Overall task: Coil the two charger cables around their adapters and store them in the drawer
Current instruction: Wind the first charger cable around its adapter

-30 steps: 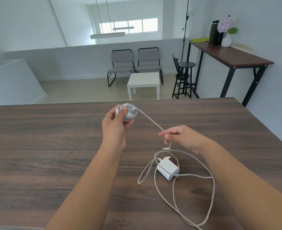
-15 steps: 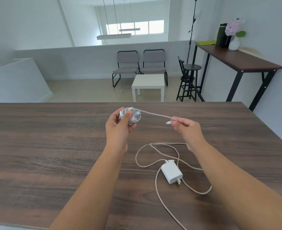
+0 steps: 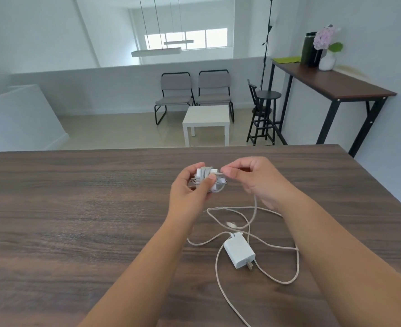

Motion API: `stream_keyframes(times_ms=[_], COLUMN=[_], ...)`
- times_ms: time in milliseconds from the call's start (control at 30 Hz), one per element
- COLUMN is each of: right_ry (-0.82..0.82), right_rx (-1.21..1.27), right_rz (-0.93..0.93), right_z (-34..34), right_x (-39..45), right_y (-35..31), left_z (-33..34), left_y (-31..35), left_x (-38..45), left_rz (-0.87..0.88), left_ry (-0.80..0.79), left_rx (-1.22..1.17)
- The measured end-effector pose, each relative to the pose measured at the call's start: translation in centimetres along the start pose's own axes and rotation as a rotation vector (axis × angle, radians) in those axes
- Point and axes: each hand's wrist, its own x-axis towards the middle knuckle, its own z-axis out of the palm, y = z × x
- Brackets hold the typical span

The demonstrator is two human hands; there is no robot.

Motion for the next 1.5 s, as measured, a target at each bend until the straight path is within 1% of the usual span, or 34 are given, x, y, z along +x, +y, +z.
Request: stream_keyframes(times_ms=[100, 167, 200, 300, 433, 567, 633, 900, 1033, 1100, 1200, 1300, 1367, 1433, 1500], right_ry=[0.083, 0.105, 0.111, 0.111, 0.109, 0.135, 0.158, 0.252, 0.295, 0.322, 0.29, 0.292, 0.227, 0.12, 0.057], right_rx=[-0.339, -0.436, -0.443, -0.34, -0.03, 0.296, 0.407, 0.415, 0.401, 0.313, 0.053, -0.211, -0.403, -0.605, -0.733], right_rz=[-0.156, -0.254, -0.288, -0.318, -0.265, -0.175, -0.141, -0.161, -0.151, -0.155, -0.169, -0.236, -0.268, -0.31, -0.356], right_z=[-0.9, -0.9, -0.8, -0.5, -0.2, 0.9, 1.4, 1.4, 1.3, 1.6, 2.6, 3.3, 3.3, 2.9, 2.2], right_x=[0.4, 0.5, 0.4, 0.5, 0.3, -0.3, -0.7, -1.6, -1.9, -2.3, -3.6, -4.6, -5.2, -5.9, -6.6], right_y=[0.0, 0.1, 0.2, 1.1, 2.2, 3.3, 3.6, 3.9, 4.9, 5.8, 6.2, 5.9, 5.5, 5.3, 4.7], left_z=[-0.3, -0.4, -0.4, -0.6, -1.0, -0.2, 0.3, 1.4, 1.6, 1.9, 2.0, 2.0, 1.8, 1.2, 0.4], left_y=[-0.2, -0.4, -0.4, -0.3, 0.1, -0.1, -0.4, -0.6, -0.3, 0.0, 0.2, 0.2, 0.0, -0.3, -0.6], left_x=[-0.3, -0.5, -0.6, -1.0, -1.3, -1.9, -2.2, -3.3, -3.6, -3.5, -3.3, -3.3, -3.3, -3.0, -2.6], left_rz=[0.003, -0.024, -0.025, -0.014, -0.036, -0.039, -0.04, -0.143, -0.188, -0.185, -0.121, -0.075, -0.039, 0.006, 0.061], left_ry=[-0.096, -0.189, -0.228, -0.304, -0.376, -0.339, -0.308, -0.267, -0.235, -0.19, -0.123, -0.071, -0.025, 0.023, 0.025], left_rx=[0.095, 0.099, 0.106, 0.082, -0.033, -0.145, -0.187, -0.342, -0.493, -0.576, -0.606, -0.605, -0.532, -0.39, -0.265])
